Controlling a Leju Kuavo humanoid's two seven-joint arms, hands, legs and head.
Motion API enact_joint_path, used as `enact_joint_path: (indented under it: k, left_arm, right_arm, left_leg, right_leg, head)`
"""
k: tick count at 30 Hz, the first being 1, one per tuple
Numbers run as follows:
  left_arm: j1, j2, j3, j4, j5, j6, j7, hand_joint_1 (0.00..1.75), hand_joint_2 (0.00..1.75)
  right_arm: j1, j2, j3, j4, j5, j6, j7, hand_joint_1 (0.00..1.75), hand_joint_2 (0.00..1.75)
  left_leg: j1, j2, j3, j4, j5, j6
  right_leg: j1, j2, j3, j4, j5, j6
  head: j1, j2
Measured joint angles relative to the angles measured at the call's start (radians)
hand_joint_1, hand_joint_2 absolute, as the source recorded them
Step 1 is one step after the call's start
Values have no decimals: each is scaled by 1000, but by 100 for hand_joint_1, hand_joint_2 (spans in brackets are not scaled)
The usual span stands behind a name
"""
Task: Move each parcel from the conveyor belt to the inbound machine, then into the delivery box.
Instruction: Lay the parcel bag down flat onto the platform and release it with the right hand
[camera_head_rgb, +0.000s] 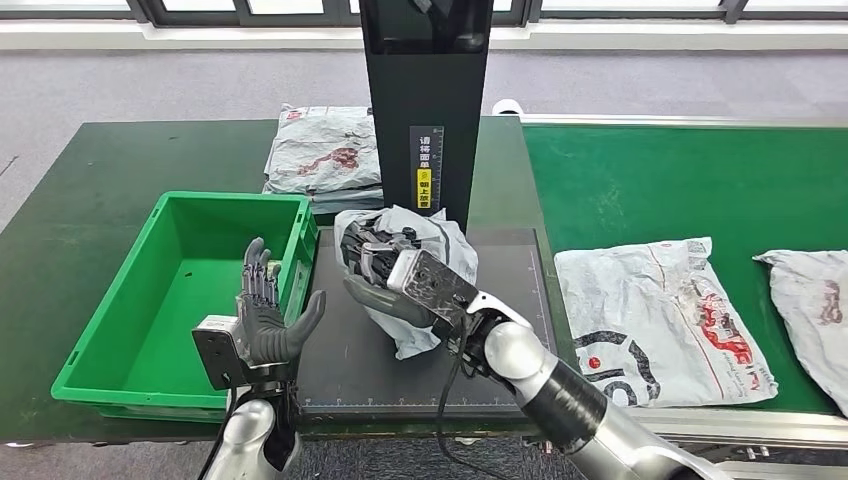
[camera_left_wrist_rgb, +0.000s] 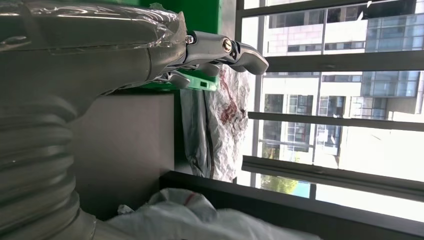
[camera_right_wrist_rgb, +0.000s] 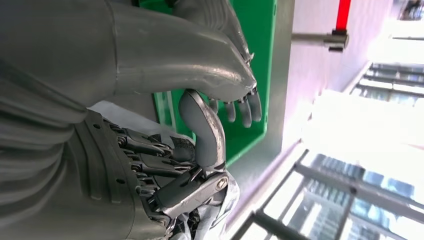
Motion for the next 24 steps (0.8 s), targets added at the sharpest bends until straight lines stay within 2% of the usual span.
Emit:
enact_joint_path:
  k: [5, 10, 12, 14, 17, 19, 21, 24]
  left_arm:
    - [2, -2, 9, -8, -10, -2, 13, 0, 175]
    - [3, -6, 18, -12, -14, -3, 15, 0, 175]
    - [3, -7, 19, -12, -23, -6, 19, 0, 175]
    - [3, -7, 19, -12, -33, -10, 24, 0, 175]
    - [2, -7, 19, -12, -38, -27, 31, 0, 175]
    - [2, -5, 19, -10, -38, -37, 33, 0, 175]
    - [1, -3, 19, -7, -38, -42, 33, 0, 175]
    - [0, -1, 19, -4, -38, -43, 33, 0, 175]
  right_arm:
    - [79, -20, -101, -87, 71, -9, 10, 0, 175]
    - [105, -30, -145, -115, 137, -24, 35, 0, 175]
    - [101, -42, -155, -106, 257, -28, 66, 0, 175]
    - [84, -69, -158, -72, 444, -9, 102, 0, 175]
    - [61, -143, -158, -7, 698, 42, 149, 0, 175]
    - [62, -208, -157, 12, 797, 64, 160, 0, 175]
    - [67, -259, -157, 20, 838, 76, 161, 0, 175]
    - [71, -297, -157, 26, 854, 87, 166, 0, 44]
  left_leg:
    - [0, 0, 0, 0, 0, 0]
    - [0, 0, 0, 0, 0, 0]
    - [0, 0, 0, 0, 0, 0]
    - [0, 0, 0, 0, 0, 0]
    - [0, -5, -1, 0, 1, 2]
    - [-1, -9, -1, 0, 2, 3]
    - [-2, -11, -1, 0, 1, 4]
    - [-3, -10, -1, 0, 0, 5]
  right_leg:
    - [0, 0, 0, 0, 0, -1]
    - [0, 0, 0, 0, 0, -1]
    - [0, 0, 0, 0, 0, -1]
    - [-1, -1, 1, 0, 0, 0]
    - [-2, -5, 2, -1, 0, 1]
    - [-2, -10, 4, -1, 0, 2]
    - [-4, -11, 5, -2, -1, 2]
    - [-4, -11, 4, -1, -1, 2]
  head:
    - [0, 0]
    - [0, 0]
    - [0, 0]
    - [0, 0]
    - [0, 0]
    - [0, 0]
    - [0, 0]
    - [0, 0]
